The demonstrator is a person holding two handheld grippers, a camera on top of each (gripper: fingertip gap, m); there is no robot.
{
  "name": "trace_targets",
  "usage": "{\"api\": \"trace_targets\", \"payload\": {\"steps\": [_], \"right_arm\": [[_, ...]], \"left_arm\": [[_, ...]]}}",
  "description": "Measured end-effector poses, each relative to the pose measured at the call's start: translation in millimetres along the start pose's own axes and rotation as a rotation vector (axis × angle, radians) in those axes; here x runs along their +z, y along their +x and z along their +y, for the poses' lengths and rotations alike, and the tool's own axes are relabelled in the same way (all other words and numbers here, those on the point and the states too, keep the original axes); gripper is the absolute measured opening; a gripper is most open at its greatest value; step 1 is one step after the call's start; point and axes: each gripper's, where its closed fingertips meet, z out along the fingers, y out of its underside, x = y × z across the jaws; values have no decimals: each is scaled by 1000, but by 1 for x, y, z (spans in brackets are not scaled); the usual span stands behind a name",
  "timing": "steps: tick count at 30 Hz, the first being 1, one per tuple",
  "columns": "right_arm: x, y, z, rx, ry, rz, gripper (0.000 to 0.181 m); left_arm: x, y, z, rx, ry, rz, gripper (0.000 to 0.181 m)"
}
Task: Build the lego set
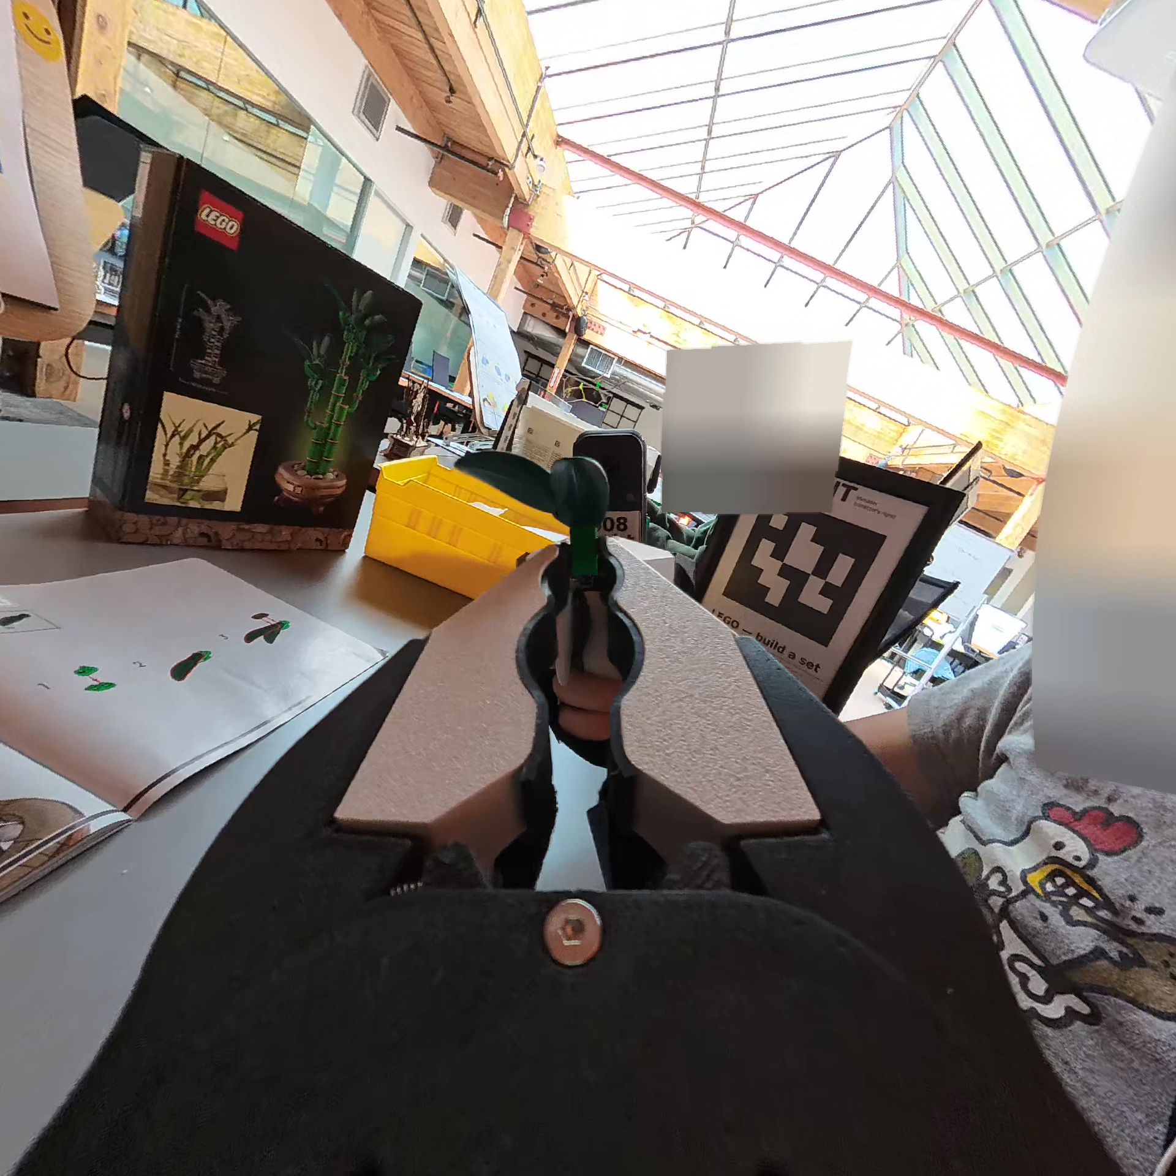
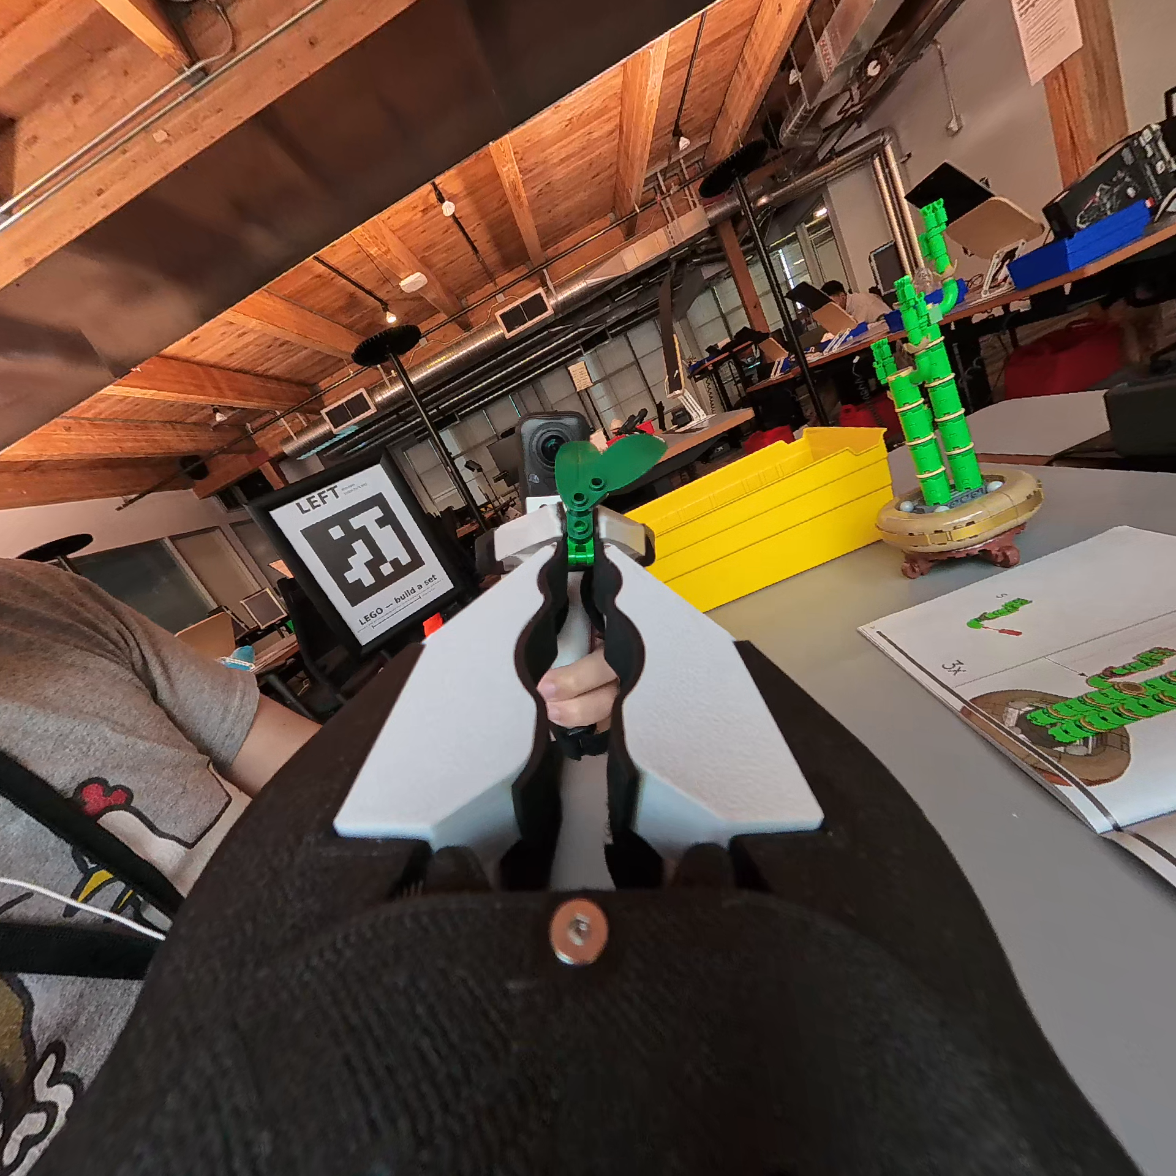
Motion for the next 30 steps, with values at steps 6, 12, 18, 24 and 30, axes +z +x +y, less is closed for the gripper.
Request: {"api": "trace_targets", "payload": {"steps": [6, 12, 18, 24, 30], "right_arm": [[-13, 4, 10, -183, -161, 42, 22], [-57, 21, 110, -617, -909, 36, 16], [-71, 30, 156, -647, -1234, 11, 13], [-76, 35, 164, -610, -1306, 13, 11], [-74, 34, 167, -582, -1301, 7, 2]], "left_arm": [[-5, -5, 3, 52, -35, -32, 5], [-32, -26, 2, 88, -55, -140, 6], [-40, -29, 0, 120, -64, -172, 6], [-38, -30, 7, 132, -107, -184, 6], [-37, -29, 8, 125, -114, -173, 6]]}}
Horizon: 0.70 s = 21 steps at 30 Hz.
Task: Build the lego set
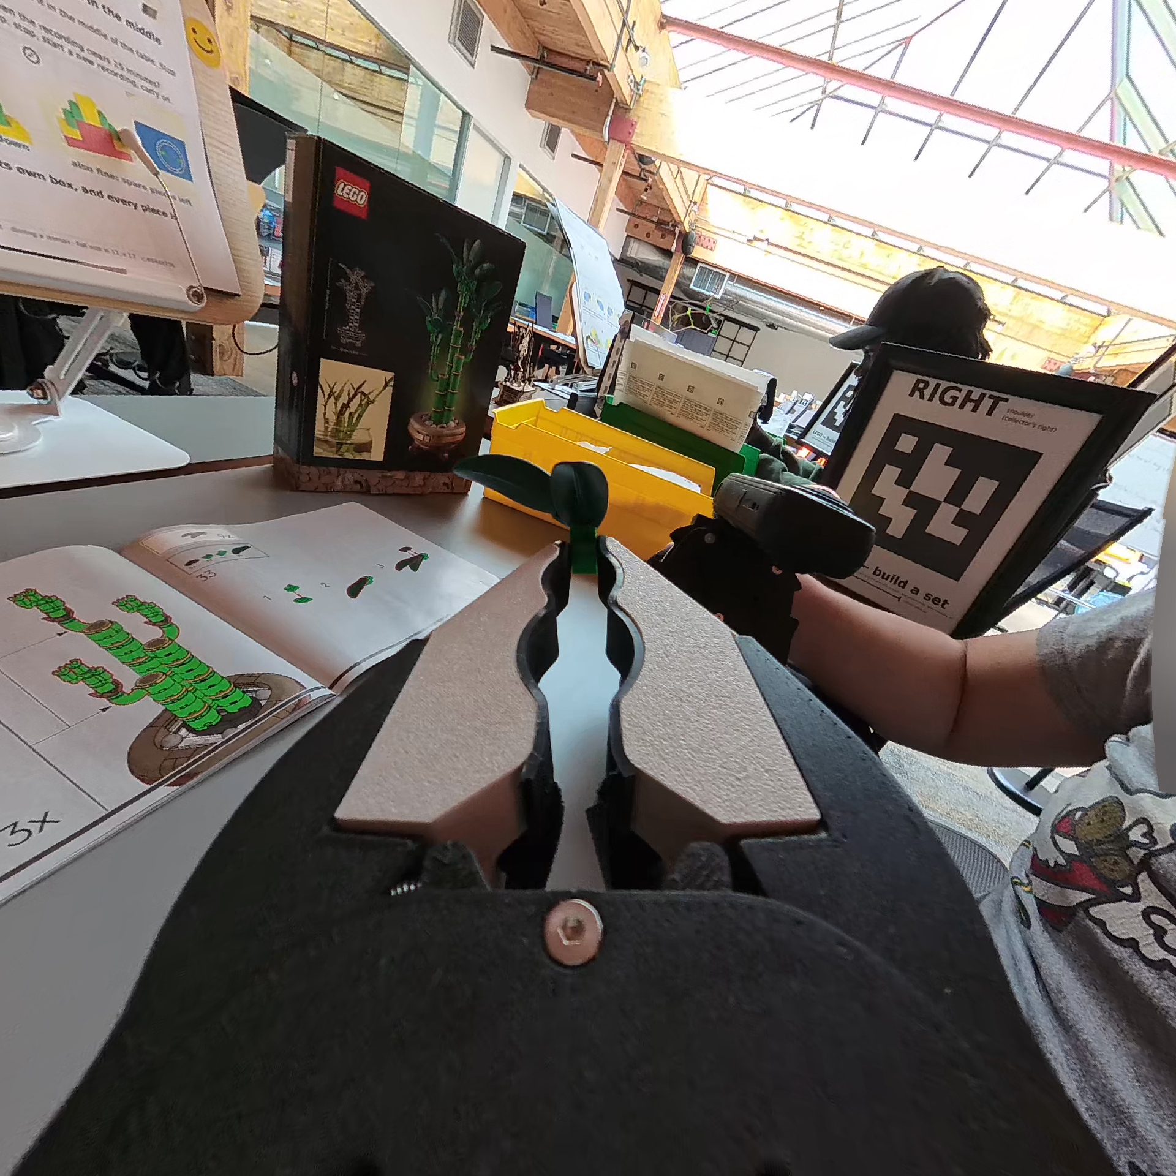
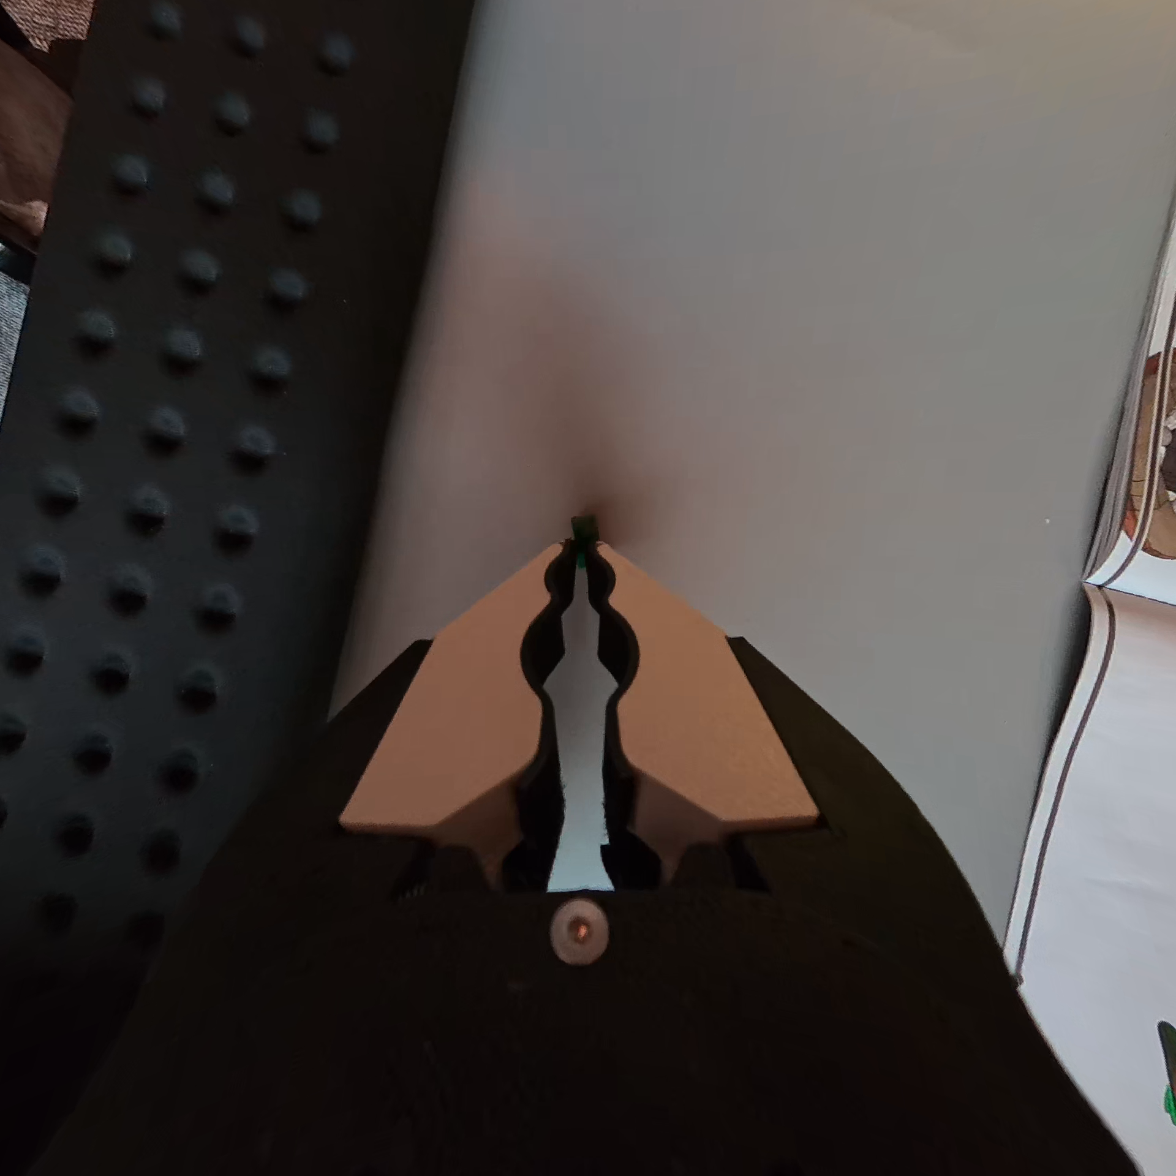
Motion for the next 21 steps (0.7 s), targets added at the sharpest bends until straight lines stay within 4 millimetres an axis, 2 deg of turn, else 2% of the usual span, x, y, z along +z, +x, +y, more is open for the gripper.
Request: {"api": "trace_targets", "payload": {"steps": [5, 9, 18, 21], "right_arm": [[-6, -2, -7, 0, 50, -13, 7], [-5, 2, -5, -41, 22, -22, 13], [-1, 3, -4, -27, 3, -80, 5], [-2, 2, -4, -16, 5, -84, 10]], "left_arm": [[-2, 1, -1, 4, 6, 1, 6], [-2, 2, -2, -2, 7, 9, 6], [-1, -1, 2, 1, -8, 0, 6], [0, 0, 2, -1, -15, 3, 6]]}}
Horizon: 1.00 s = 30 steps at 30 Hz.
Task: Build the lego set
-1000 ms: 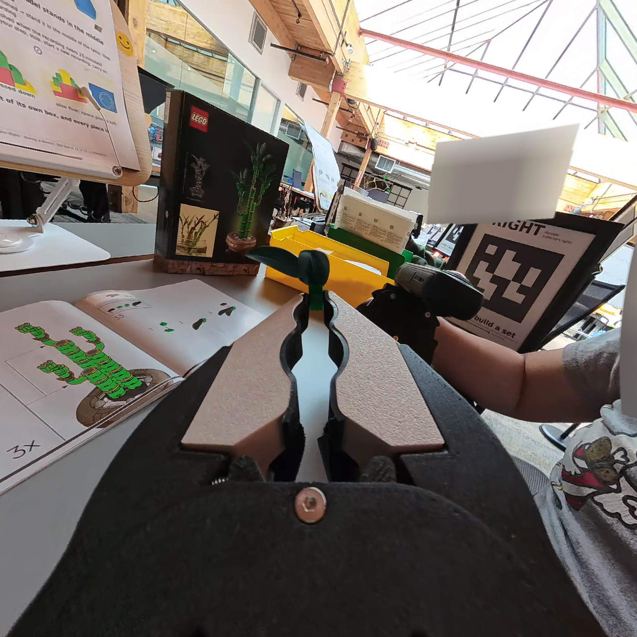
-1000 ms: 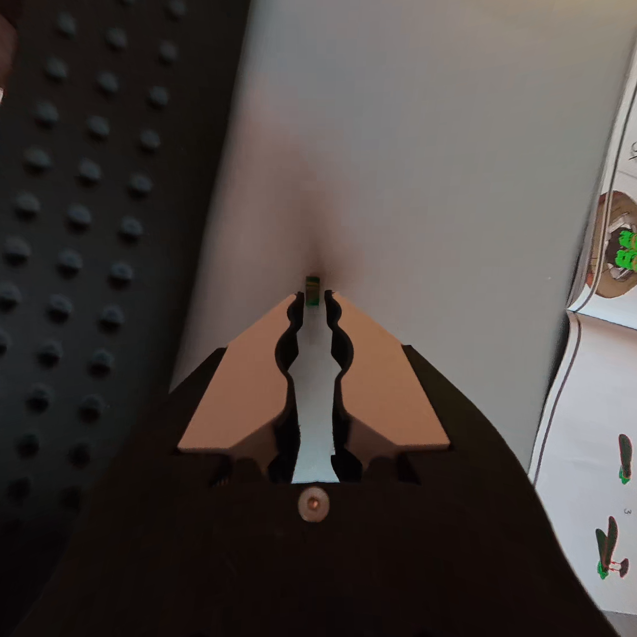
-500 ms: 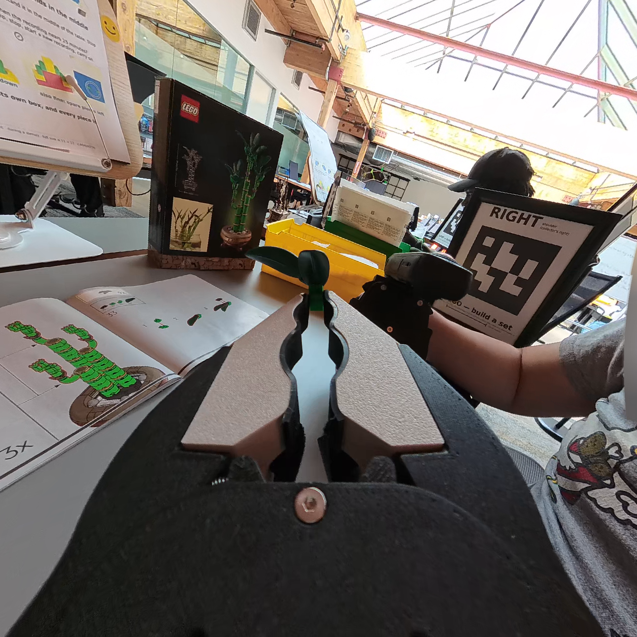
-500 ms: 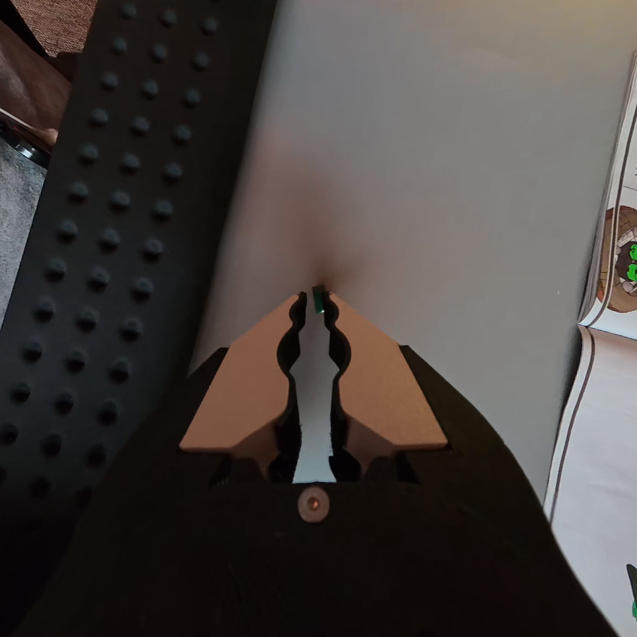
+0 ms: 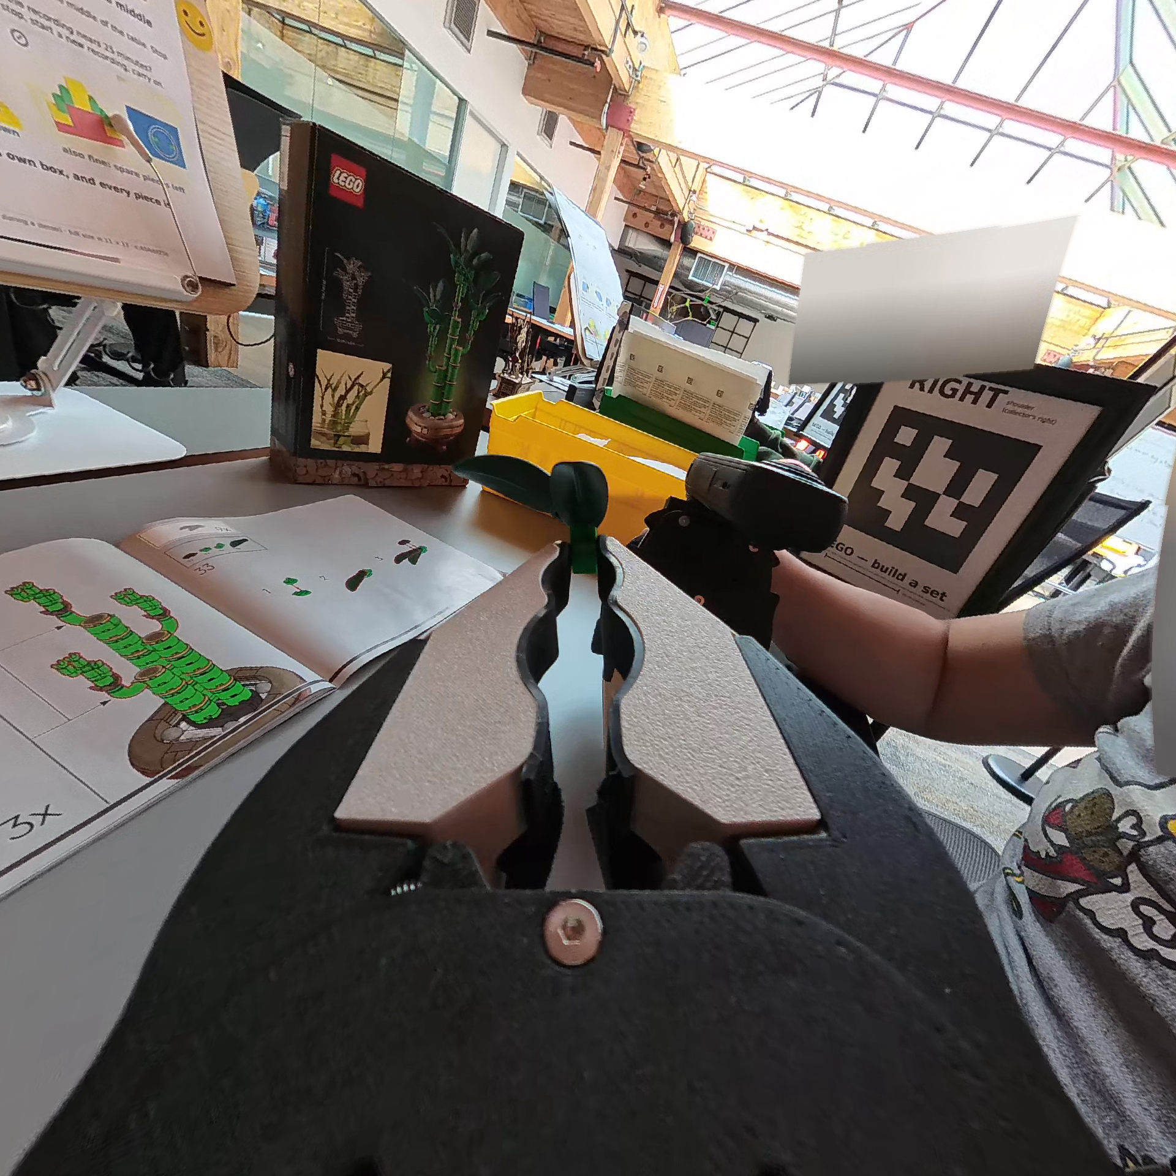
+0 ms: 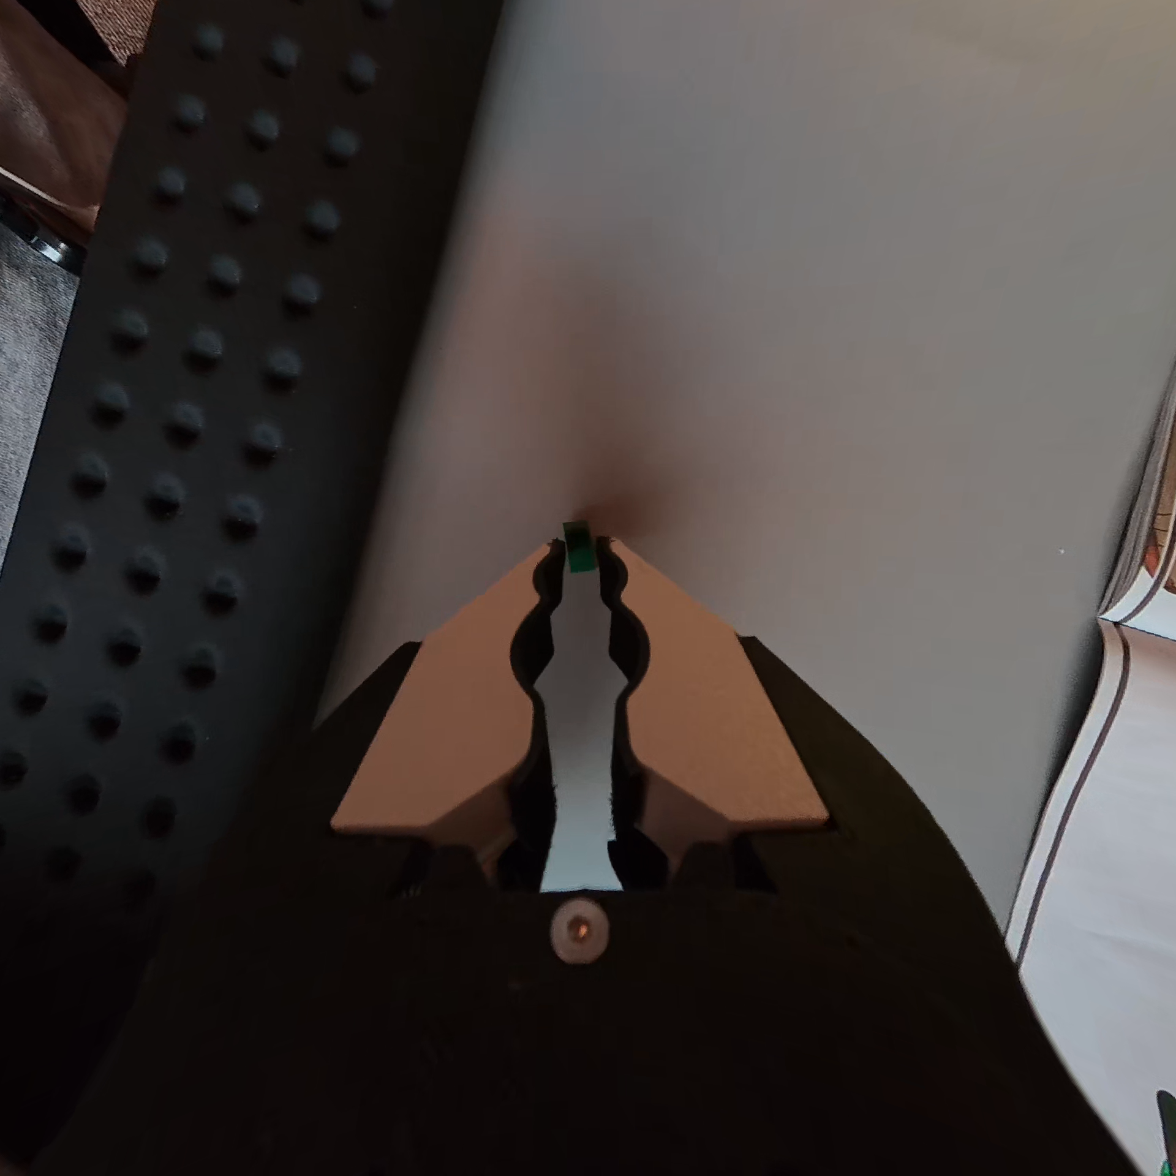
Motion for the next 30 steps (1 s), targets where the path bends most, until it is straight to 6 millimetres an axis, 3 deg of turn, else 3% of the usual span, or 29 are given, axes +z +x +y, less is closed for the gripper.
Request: {"api": "trace_targets", "payload": {"steps": [11, 13, 16, 23, 26, 30], "right_arm": [[3, -1, 2, 9, -6, -12, 6], [-2, 3, -6, 13, 39, 22, 6], [-26, 19, -30, 141, 243, 87, 6], [-127, 49, -81, 644, 987, -60, 5], [-128, 54, -85, 738, 1073, -133, 6], [-116, 57, -86, 765, 1050, -151, 5]], "left_arm": [[2, 1, 5, 11, -24, -3, 6], [2, 1, 5, 9, -25, -2, 6], [2, 3, 6, 15, -28, 6, 6], [8, 12, 15, -27, -70, 65, 6], [11, 14, 20, -65, -92, 86, 6], [13, 14, 26, -139, -111, 114, 6]]}}
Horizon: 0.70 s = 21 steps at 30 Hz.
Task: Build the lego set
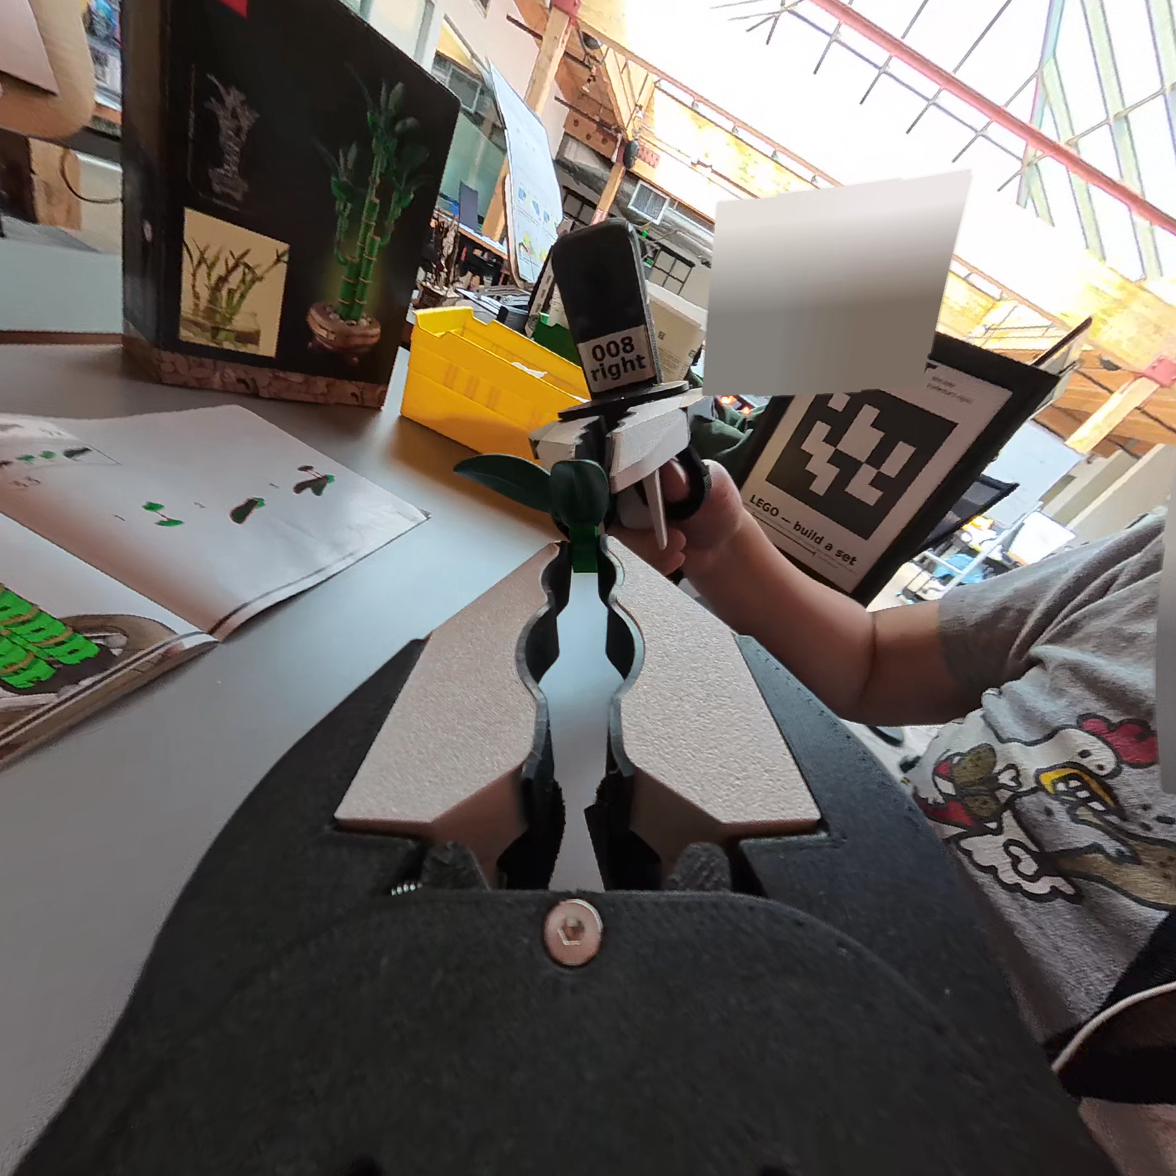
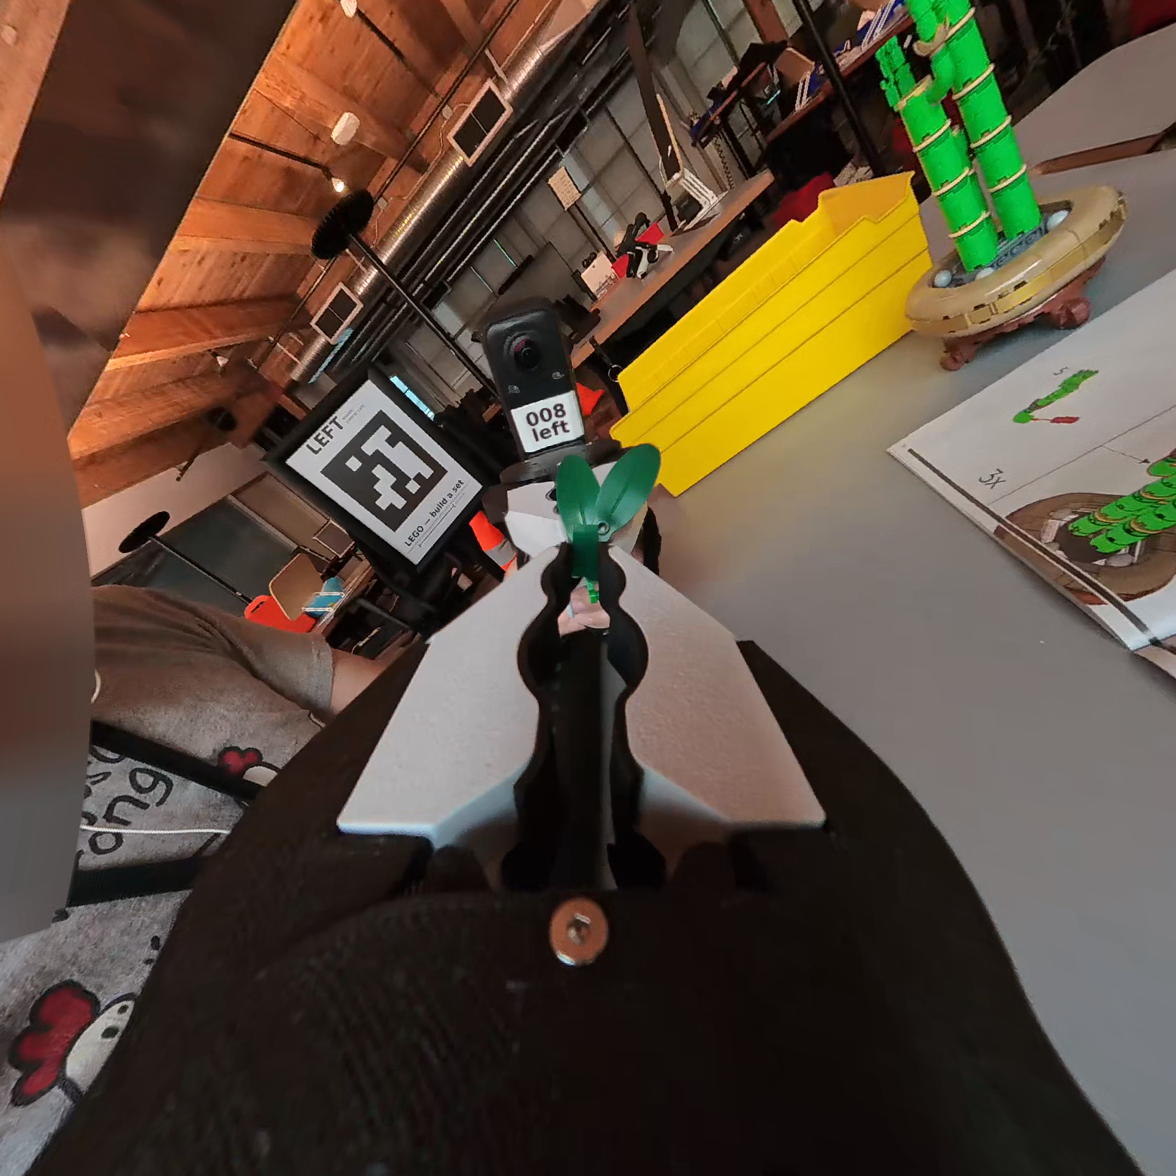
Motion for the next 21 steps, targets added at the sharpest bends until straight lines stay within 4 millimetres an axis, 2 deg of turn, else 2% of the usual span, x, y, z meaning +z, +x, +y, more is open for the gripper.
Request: {"api": "trace_targets", "payload": {"steps": [15, 21], "right_arm": [[6, 6, 11, -13, -44, 24, 6], [8, 13, 14, -33, -50, 67, 6]], "left_arm": [[1, -1, 2, -71, -9, 34, 6], [0, -7, 6, -164, -21, 36, 6]]}}
